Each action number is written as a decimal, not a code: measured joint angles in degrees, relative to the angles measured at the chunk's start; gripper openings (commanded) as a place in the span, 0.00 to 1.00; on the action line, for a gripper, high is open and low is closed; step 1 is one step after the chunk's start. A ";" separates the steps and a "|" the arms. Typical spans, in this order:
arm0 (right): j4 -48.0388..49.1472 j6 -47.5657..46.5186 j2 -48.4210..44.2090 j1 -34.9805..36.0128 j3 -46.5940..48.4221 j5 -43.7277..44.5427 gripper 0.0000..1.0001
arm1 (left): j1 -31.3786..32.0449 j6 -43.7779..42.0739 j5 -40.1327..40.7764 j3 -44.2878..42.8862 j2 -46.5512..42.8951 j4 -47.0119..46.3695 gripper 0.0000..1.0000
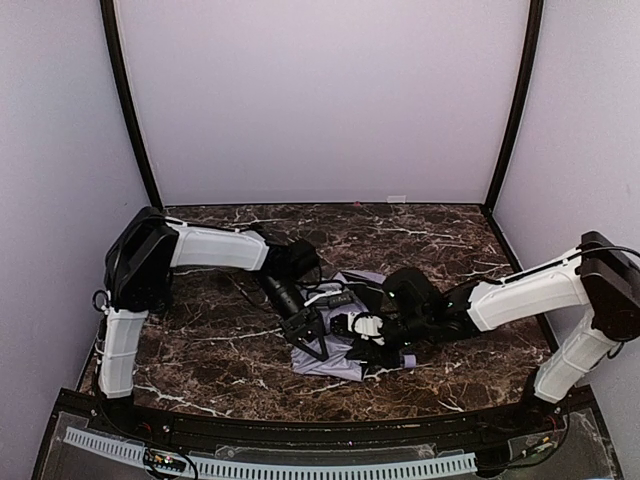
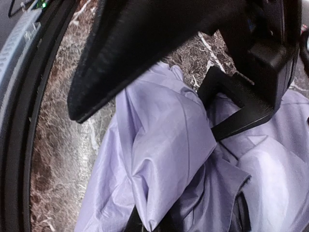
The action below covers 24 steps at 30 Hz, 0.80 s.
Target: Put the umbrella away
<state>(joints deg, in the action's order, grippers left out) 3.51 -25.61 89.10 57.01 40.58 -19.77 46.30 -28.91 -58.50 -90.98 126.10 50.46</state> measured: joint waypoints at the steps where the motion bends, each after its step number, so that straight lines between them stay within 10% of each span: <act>1: -0.68 1.05 0.44 -0.92 0.59 -1.92 0.00 | -0.26 0.04 0.39 0.66 -1.33 -1.20 0.99; 17: -13.03 14.56 18.69 -11.56 15.80 -35.10 0.00 | -1.22 -1.49 19.67 39.41 -42.75 -40.61 0.98; 24: -22.58 13.07 26.80 -13.62 25.14 -42.21 0.00 | 5.92 -6.49 29.49 42.10 -39.45 -49.94 0.96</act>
<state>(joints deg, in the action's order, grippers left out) -19.07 -12.53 115.90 43.40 65.71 -61.98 52.23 -35.40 -29.02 -48.88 86.65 0.51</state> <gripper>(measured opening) 0.006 0.964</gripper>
